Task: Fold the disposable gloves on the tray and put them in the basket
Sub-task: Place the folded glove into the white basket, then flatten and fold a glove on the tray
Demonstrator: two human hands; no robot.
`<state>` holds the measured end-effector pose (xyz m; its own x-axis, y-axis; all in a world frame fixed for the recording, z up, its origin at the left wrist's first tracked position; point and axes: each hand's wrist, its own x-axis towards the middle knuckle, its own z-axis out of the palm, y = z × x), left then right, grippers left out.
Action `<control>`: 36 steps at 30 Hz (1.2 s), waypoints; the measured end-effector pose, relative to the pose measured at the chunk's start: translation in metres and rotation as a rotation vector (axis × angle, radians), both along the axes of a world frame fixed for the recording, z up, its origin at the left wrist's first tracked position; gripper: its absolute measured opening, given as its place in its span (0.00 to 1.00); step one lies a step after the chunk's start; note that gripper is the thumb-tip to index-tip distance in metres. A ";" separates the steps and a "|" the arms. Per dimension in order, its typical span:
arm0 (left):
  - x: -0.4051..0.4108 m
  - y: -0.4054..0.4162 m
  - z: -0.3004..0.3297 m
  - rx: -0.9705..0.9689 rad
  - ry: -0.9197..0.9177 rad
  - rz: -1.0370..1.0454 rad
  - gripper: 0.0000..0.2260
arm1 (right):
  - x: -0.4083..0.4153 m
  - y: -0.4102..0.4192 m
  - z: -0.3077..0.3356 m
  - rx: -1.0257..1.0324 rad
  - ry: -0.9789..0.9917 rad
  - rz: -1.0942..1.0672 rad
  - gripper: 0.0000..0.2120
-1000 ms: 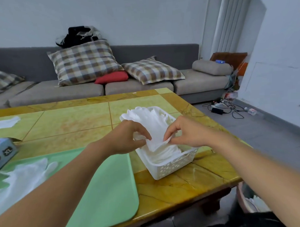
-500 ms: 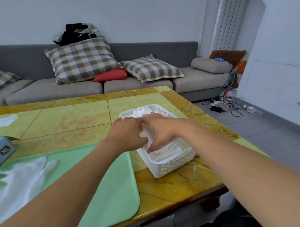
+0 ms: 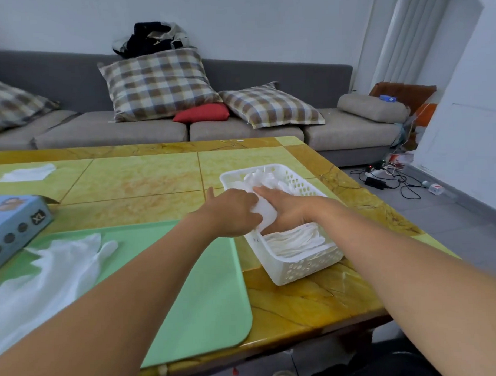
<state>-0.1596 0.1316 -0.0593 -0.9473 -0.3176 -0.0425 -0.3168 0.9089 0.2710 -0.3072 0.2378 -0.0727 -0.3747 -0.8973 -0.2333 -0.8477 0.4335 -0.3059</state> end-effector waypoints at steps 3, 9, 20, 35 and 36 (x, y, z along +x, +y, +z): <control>0.026 -0.019 0.006 0.165 0.268 -0.075 0.17 | 0.006 -0.007 0.024 0.113 0.012 0.000 0.56; 0.102 -0.079 0.032 0.112 0.401 0.194 0.12 | 0.078 -0.030 0.113 -0.013 0.553 -0.092 0.33; 0.276 -0.140 0.000 0.125 -0.080 0.638 0.09 | 0.262 -0.133 -0.015 -0.122 -0.031 0.592 0.40; 0.304 -0.140 -0.015 0.559 0.072 0.618 0.23 | 0.236 -0.142 -0.026 -0.243 -0.793 0.189 0.07; 0.302 -0.137 -0.014 0.717 0.111 0.691 0.25 | 0.233 -0.140 -0.029 -0.233 -0.927 0.103 0.08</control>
